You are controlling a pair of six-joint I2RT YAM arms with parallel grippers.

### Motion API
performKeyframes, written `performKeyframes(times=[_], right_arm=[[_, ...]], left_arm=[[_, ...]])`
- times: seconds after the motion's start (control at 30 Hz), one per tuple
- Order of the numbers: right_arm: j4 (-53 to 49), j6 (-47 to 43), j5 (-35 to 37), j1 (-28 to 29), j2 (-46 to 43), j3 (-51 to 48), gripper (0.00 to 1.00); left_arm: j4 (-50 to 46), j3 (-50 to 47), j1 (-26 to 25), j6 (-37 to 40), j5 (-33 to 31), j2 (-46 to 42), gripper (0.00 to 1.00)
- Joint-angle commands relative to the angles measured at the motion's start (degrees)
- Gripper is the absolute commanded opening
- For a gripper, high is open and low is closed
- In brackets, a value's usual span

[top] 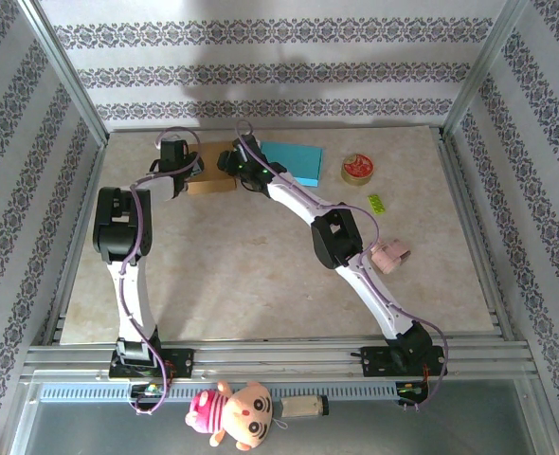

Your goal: Fold the paper box

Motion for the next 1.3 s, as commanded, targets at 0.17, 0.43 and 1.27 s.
performKeyframes(times=[0.17, 0.43, 1.27], right_arm=[[-2.57, -6.24, -4.61, -0.66, -9.17, -5.12, 0.62], [-8.90, -13.33, -6.76, -3.67, -16.31, -5.34, 0.81], [9.48, -37.63, 5.17, -10.56, -84.17, -77.56, 0.98]], left_arm=[[-2.02, 5.45, 0.41, 2.73, 7.48, 1.75, 0.61], [-7.03, 3.12, 0.40, 2.43, 2.03, -6.13, 0.69], [-5.59, -44.85, -11.12, 8.74, -2.10, -65.57, 1.00]])
